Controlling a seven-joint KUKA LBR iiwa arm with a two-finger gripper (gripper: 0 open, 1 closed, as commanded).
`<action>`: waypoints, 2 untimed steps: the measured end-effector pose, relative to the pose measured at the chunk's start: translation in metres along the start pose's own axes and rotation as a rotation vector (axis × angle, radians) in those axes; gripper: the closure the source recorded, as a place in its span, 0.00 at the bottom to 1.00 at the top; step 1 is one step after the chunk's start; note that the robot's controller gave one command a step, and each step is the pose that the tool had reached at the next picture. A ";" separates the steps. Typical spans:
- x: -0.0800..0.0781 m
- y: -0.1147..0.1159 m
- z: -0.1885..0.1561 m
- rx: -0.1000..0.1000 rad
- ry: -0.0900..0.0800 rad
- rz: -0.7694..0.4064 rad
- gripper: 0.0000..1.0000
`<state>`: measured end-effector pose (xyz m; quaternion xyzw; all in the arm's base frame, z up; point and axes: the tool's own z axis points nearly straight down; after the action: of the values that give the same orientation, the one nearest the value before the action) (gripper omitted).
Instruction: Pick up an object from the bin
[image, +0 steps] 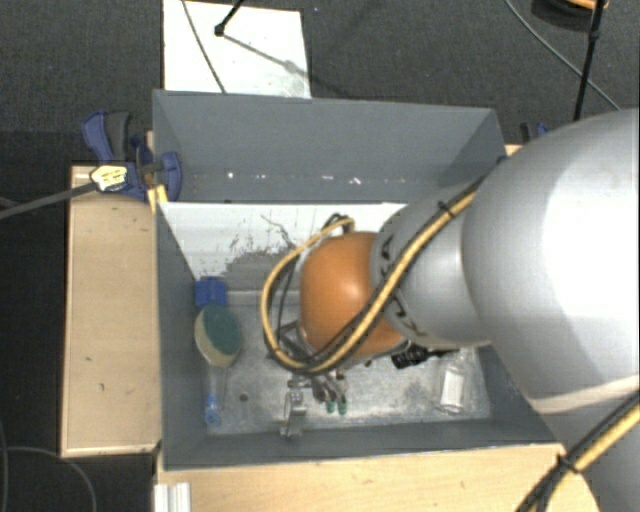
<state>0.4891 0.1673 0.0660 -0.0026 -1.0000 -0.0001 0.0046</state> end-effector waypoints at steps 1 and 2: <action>0.009 -0.063 -0.005 0.001 -0.017 -0.047 0.00; 0.011 -0.059 -0.004 -0.001 -0.013 -0.047 1.00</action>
Offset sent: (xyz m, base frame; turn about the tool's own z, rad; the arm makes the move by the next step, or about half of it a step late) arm -0.0118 -0.0589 0.0040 -0.0541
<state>0.4780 0.1084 0.0702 0.0211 -0.9998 -0.0008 -0.0019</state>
